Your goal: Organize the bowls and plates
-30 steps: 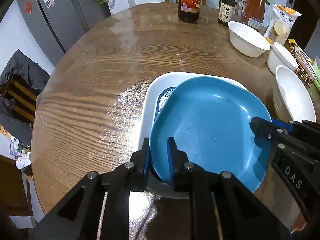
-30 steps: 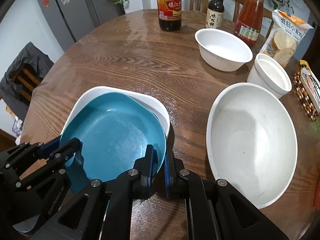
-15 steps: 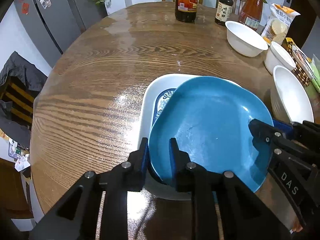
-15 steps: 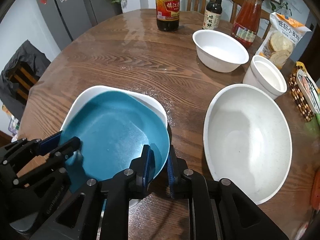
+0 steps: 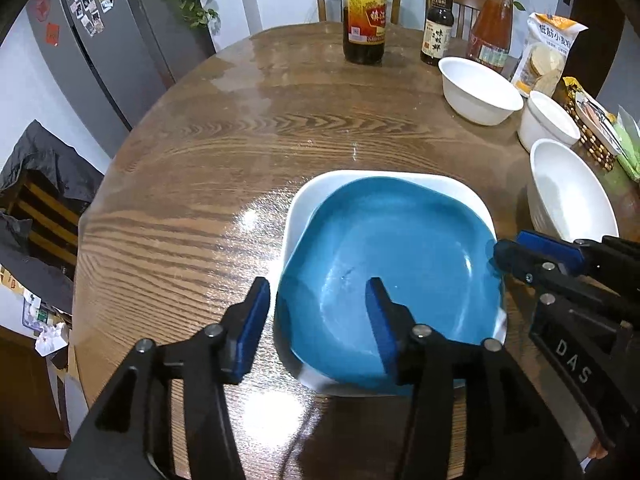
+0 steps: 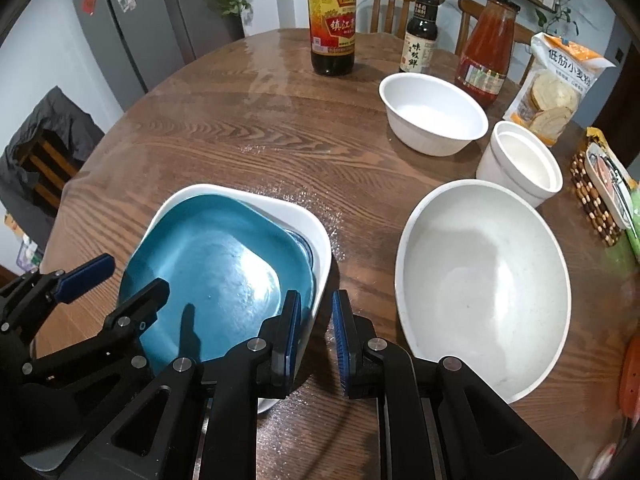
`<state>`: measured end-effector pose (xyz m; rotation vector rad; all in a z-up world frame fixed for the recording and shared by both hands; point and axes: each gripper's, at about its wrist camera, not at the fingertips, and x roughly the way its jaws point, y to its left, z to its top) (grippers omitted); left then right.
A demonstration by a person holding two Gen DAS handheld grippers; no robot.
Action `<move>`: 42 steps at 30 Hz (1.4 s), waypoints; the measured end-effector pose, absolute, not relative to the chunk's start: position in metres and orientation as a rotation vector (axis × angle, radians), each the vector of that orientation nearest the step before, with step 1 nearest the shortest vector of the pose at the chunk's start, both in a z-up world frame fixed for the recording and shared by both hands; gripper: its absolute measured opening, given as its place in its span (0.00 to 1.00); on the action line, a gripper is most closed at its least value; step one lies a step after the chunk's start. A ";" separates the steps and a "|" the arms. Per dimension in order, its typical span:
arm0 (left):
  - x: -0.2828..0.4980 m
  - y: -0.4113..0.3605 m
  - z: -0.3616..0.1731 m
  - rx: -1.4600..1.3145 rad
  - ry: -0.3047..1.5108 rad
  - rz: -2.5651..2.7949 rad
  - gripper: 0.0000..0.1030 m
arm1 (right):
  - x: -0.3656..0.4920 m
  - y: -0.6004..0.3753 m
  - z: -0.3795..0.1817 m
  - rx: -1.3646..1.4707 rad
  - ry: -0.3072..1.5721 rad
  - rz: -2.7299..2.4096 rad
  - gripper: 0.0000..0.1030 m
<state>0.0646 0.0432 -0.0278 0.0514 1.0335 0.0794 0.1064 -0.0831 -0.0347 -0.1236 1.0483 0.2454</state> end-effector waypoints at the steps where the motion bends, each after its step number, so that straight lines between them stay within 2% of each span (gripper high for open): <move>1: 0.064 0.044 -0.027 0.052 1.030 0.081 0.51 | 0.106 -0.083 -0.033 -0.122 1.045 0.246 0.15; 6: 0.061 0.044 -0.023 0.054 1.019 0.086 0.55 | 0.101 -0.084 -0.023 -0.108 1.023 0.258 0.16; 8: 0.061 0.045 -0.022 0.054 1.017 0.096 0.63 | 0.098 -0.085 -0.019 -0.107 1.010 0.262 0.25; 10: 0.060 0.046 -0.020 0.052 1.011 0.099 0.70 | 0.094 -0.088 -0.013 -0.103 0.988 0.263 0.50; 12: 0.060 0.046 -0.017 0.051 1.007 0.099 0.71 | 0.090 -0.093 -0.006 -0.092 0.962 0.261 0.55; 18: 0.058 0.045 -0.006 0.027 0.998 0.079 0.79 | 0.083 -0.123 0.018 0.001 0.913 0.246 0.55; 26: 0.066 0.024 0.005 -0.024 1.000 -0.023 0.79 | 0.081 -0.198 0.033 0.158 0.889 0.103 0.56; 33: 0.078 -0.026 0.007 0.037 0.985 -0.129 0.79 | 0.074 -0.268 0.014 0.269 0.930 -0.043 0.56; 40: 0.115 -0.070 -0.002 0.091 0.983 -0.191 0.79 | 0.093 -0.285 -0.017 0.374 0.999 0.001 0.56; 42: 0.128 -0.084 -0.008 0.140 0.987 -0.189 0.76 | 0.101 -0.282 -0.026 0.377 1.022 0.014 0.56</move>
